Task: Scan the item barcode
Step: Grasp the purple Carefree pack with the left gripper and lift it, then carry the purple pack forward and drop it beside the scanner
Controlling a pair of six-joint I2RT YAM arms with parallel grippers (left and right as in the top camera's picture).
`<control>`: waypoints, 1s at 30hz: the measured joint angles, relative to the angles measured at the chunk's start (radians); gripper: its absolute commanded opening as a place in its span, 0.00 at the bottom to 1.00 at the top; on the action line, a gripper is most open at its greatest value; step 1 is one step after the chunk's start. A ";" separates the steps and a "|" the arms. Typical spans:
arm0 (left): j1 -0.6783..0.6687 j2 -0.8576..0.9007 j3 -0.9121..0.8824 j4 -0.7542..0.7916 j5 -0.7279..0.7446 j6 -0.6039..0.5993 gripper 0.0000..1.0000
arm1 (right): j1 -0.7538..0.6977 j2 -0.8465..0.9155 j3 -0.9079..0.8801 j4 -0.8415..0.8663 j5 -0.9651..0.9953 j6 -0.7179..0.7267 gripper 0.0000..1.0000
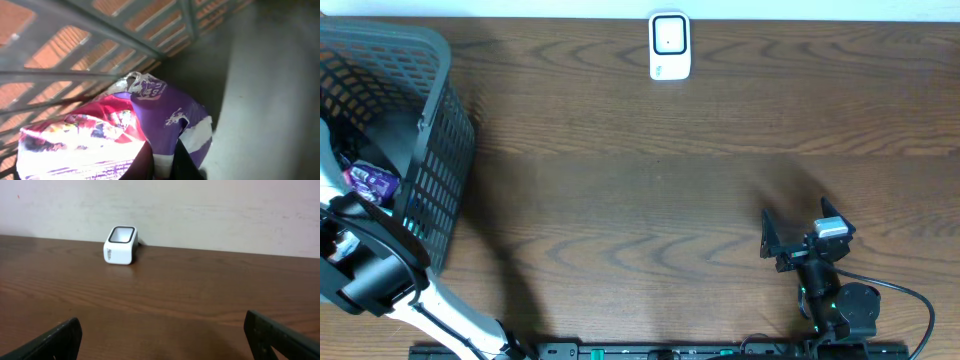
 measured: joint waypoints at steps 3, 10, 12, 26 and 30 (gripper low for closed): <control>0.001 -0.007 0.003 -0.030 0.032 0.000 0.07 | 0.000 0.000 0.000 0.000 0.000 0.000 0.99; 0.003 -0.156 -0.007 0.015 0.272 -0.002 0.07 | 0.000 0.000 0.000 0.000 0.000 0.000 0.99; 0.002 -0.241 -0.007 0.055 0.340 -0.004 0.07 | 0.000 0.000 0.000 0.000 0.000 0.000 0.99; -0.034 -0.676 -0.002 0.324 0.703 -0.311 0.07 | 0.000 0.000 0.000 0.000 0.000 0.000 0.99; -0.178 -0.668 -0.003 0.447 0.897 -0.371 0.07 | 0.000 0.000 0.000 0.000 0.000 0.000 0.99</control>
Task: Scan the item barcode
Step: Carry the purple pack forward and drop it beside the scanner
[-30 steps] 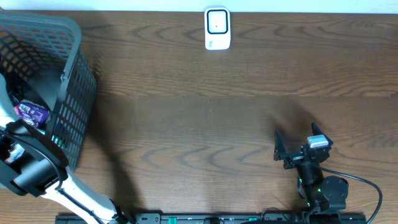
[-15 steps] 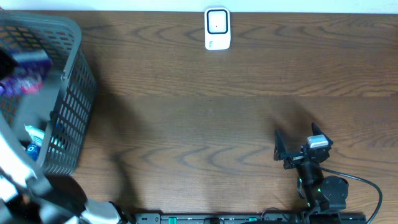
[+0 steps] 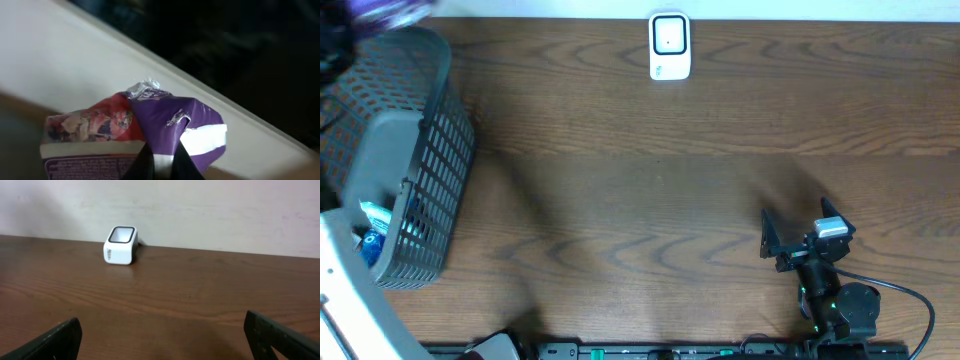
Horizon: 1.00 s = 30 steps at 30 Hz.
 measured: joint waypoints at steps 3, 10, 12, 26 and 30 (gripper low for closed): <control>-0.148 0.002 0.000 0.013 0.077 -0.023 0.07 | 0.000 0.000 0.000 0.000 0.000 0.000 0.99; -0.417 0.043 0.000 0.013 0.120 0.003 0.07 | 0.000 0.000 0.000 0.000 0.000 0.000 0.99; -0.483 0.076 0.000 0.015 0.127 0.032 0.07 | 0.000 0.000 0.000 0.000 0.000 0.000 0.99; -0.843 0.480 0.000 0.040 0.100 0.272 0.07 | 0.000 0.000 0.000 0.000 0.000 0.000 0.99; -0.895 0.557 0.000 0.036 0.003 0.293 0.07 | 0.000 0.000 0.000 0.000 0.000 0.000 0.99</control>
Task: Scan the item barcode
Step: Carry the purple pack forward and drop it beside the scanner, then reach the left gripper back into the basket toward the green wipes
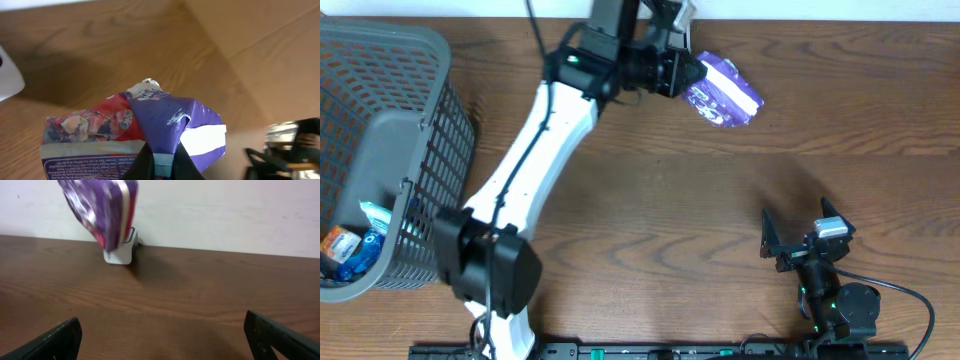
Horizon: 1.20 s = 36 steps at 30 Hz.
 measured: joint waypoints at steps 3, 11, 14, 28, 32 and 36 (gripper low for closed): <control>-0.022 0.034 0.000 -0.024 -0.081 0.004 0.07 | 0.000 0.000 0.000 0.000 0.000 0.000 0.99; -0.027 0.060 0.000 -0.139 -0.230 0.006 0.36 | 0.000 0.000 0.000 0.000 0.000 0.000 0.99; -0.027 0.060 0.000 -0.156 -0.243 0.011 0.50 | 0.000 0.000 0.000 0.000 0.000 0.000 0.99; 0.070 0.011 0.000 -0.285 -0.249 0.022 0.99 | 0.000 0.000 0.000 0.000 0.000 0.000 0.99; 0.079 0.000 0.000 -0.389 -0.250 0.029 0.98 | 0.000 0.000 0.000 0.000 0.000 0.000 0.99; 0.118 -0.006 0.000 -0.414 -0.250 0.060 0.98 | 0.000 0.000 0.000 0.000 0.000 0.000 0.99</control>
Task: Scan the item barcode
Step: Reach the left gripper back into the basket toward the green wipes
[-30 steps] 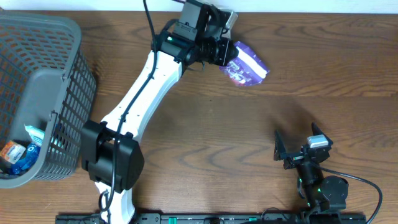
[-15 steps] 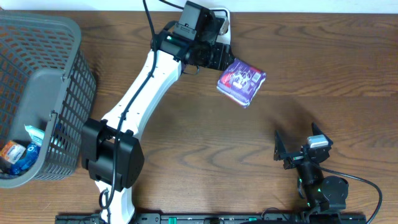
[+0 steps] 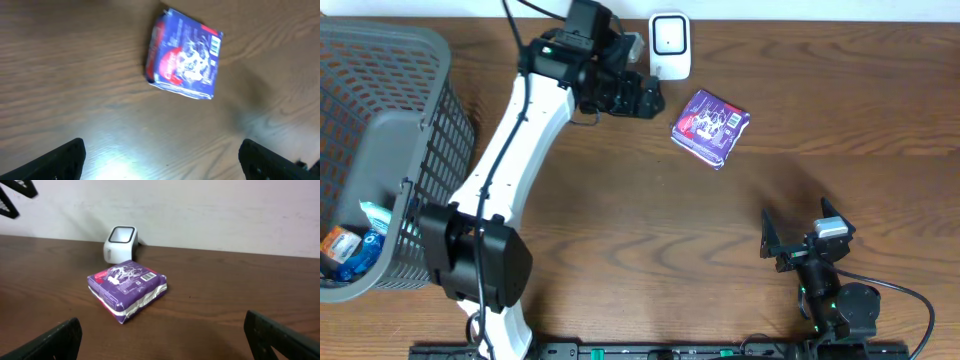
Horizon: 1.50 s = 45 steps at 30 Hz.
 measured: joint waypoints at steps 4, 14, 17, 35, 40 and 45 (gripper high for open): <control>0.123 -0.073 0.000 0.000 0.000 0.015 0.98 | 0.000 0.000 0.000 0.000 0.000 0.000 0.99; 0.686 -0.422 0.055 0.039 -0.006 -0.016 0.98 | 0.000 0.000 0.000 0.000 0.000 0.000 0.99; 0.843 -0.448 0.063 -0.036 -0.056 -0.091 0.98 | 0.000 0.000 0.000 0.000 0.000 0.000 0.99; 0.980 -0.301 -0.306 -0.197 -0.626 -0.375 0.98 | 0.000 0.000 0.000 0.000 0.000 0.000 0.99; 0.980 -0.227 -0.343 -0.195 -0.671 -0.380 0.98 | 0.000 0.000 0.000 0.000 0.000 0.000 0.99; 0.980 -0.108 -0.367 -0.198 -0.678 -0.380 0.84 | 0.000 0.000 0.000 0.000 0.000 0.000 0.99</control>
